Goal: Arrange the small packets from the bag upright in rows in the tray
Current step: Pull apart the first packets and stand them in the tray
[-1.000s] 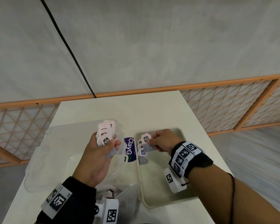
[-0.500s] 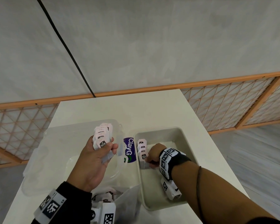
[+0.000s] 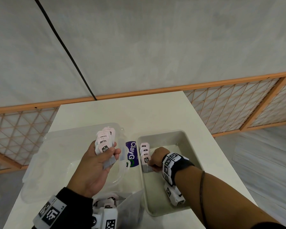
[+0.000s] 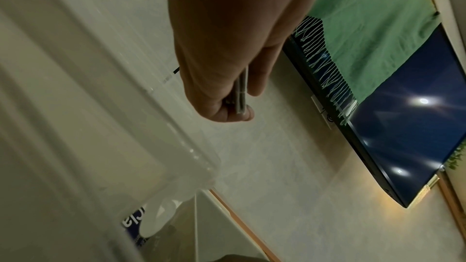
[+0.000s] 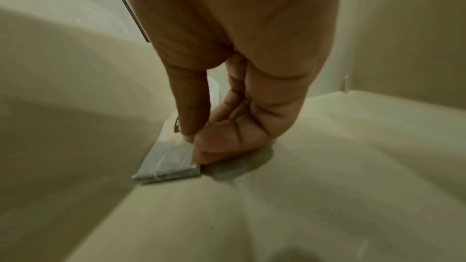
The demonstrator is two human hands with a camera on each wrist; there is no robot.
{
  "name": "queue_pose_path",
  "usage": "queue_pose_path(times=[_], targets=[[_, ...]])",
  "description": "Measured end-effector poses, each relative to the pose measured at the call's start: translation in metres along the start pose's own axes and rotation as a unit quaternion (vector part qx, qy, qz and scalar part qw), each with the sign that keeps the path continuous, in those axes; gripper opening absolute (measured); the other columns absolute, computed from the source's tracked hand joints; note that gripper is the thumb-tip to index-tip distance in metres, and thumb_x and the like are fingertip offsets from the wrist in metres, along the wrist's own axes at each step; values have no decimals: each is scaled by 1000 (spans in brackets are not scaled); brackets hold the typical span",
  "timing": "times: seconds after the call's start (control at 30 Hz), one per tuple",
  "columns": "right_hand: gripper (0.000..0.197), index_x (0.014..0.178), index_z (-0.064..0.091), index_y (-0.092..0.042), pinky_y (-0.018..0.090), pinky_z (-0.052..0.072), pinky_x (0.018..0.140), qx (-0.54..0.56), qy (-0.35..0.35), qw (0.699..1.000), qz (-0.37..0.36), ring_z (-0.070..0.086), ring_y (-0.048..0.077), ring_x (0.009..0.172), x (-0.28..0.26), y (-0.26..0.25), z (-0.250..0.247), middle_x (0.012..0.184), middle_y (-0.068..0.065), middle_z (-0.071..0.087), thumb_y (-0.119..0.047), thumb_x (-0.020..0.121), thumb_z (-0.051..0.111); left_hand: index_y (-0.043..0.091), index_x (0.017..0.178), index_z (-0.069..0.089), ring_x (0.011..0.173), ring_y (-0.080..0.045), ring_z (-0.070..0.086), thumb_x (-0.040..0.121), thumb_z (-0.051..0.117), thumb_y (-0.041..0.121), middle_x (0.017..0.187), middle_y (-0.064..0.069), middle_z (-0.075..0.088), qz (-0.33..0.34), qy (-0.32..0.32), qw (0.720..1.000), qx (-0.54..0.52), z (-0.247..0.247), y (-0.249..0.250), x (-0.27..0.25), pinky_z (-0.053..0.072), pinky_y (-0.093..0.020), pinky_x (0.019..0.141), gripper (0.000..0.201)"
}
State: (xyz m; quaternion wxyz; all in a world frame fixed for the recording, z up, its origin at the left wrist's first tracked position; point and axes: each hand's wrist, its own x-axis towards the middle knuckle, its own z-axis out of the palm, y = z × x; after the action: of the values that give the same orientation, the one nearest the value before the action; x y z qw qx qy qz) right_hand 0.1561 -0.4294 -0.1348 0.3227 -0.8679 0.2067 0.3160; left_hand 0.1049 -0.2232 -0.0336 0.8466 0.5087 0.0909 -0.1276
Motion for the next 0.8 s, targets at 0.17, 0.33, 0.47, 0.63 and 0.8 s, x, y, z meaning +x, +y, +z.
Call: queue_pose_path(times=[0.17, 0.33, 0.47, 0.63, 0.8], targets=[[22, 68, 62, -10, 22, 54, 52, 11, -19, 1000, -13, 66, 17, 54, 3, 4, -1, 58, 4, 66, -23, 71, 79, 14, 116, 56, 82, -23, 62, 89, 50, -5, 100, -11, 60, -6, 2, 1000, -11, -1, 1, 0, 58, -22, 64, 33], [33, 66, 63, -12, 28, 58, 67, -97, -19, 994, -49, 66, 19, 60, 2, 3, -6, 54, 0, 67, -38, 57, 80, 11, 125, 52, 85, -25, 62, 90, 47, -2, 103, -14, 61, -38, -12, 998, -50, 0, 2, 0, 58, -26, 71, 37], [26, 74, 65, -3, 28, 57, 62, -52, -2, 989, -140, 66, 20, 59, -38, -17, -34, 65, 9, 71, -27, 84, 65, 4, 125, 53, 85, -33, 67, 50, 82, 11, 105, -22, 65, -87, -38, 987, -126, 0, 10, 0, 60, -35, 72, 80], [21, 84, 53, -11, 24, 52, 51, 319, -159, 902, -245, 64, 21, 60, -102, -41, -46, 77, 15, 66, -25, 87, 67, 6, 117, 56, 91, -28, 67, 83, 49, 2, 107, -18, 60, -41, -70, 991, -105, 11, 9, -1, 59, -32, 74, 35], [28, 90, 51, -8, 24, 55, 53, 345, -143, 881, -289, 65, 22, 61, -130, -51, -35, 69, 10, 65, -14, 79, 76, 10, 127, 47, 99, -21, 67, 82, 49, 3, 108, -14, 63, 7, -107, 992, -64, 25, 6, -7, 56, -27, 76, 45]])
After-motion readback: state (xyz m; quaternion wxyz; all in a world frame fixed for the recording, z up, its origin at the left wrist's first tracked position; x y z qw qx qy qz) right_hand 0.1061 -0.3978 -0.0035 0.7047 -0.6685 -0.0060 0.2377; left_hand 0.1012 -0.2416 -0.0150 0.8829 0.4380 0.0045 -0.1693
